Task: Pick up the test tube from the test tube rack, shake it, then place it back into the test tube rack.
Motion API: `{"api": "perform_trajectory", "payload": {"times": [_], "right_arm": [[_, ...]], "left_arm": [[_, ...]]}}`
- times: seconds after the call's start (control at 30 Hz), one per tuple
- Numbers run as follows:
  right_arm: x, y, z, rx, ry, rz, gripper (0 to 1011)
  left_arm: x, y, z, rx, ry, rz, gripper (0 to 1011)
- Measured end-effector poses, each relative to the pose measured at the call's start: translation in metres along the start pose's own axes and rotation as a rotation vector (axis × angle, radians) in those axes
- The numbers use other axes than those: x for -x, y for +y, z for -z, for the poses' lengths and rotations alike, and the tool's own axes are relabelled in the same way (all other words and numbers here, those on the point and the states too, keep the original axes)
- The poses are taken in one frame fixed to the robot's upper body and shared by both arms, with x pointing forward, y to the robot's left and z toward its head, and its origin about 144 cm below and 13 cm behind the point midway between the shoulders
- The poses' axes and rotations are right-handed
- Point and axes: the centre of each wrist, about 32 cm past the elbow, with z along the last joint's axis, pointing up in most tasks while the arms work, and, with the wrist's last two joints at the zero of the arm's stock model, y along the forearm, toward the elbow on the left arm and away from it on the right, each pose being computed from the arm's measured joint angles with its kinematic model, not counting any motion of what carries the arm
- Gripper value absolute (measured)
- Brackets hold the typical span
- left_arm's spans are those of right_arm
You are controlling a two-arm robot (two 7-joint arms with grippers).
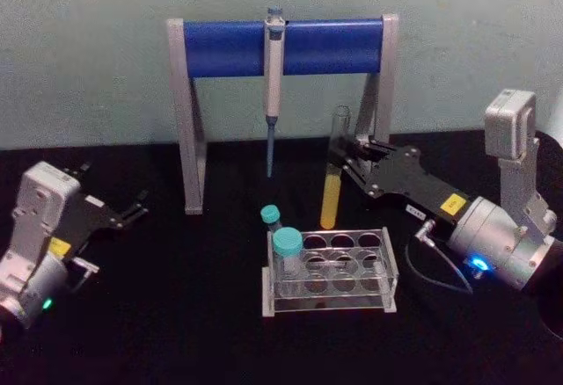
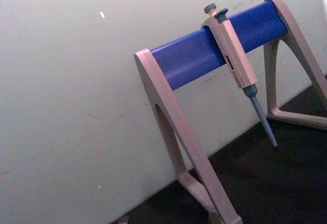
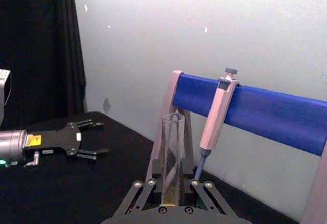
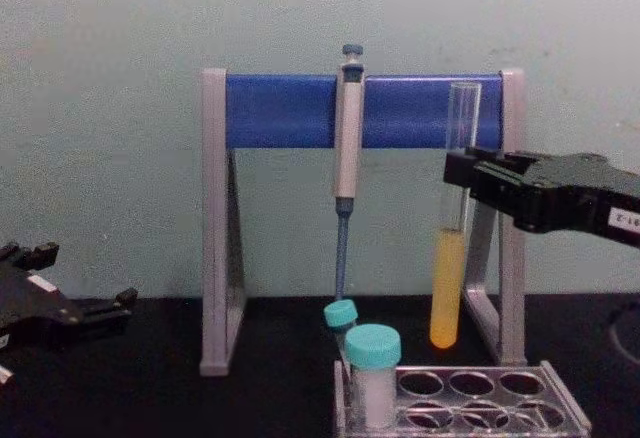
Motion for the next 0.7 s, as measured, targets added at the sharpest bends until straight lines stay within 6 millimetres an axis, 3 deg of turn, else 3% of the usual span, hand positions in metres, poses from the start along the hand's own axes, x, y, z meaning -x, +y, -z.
{"api": "perform_trajectory", "payload": {"times": [0.3,0.7], "right_arm": [[-0.004,-0.008,-0.003,0.000,-0.010,0.029,221],[0.003,-0.036,-0.006,0.017,-0.008,0.031,221]], "left_arm": [[0.000,0.000,0.000,0.000,0.000,0.000,1001],[0.000,0.000,0.000,0.000,0.000,0.000,1001]]}}
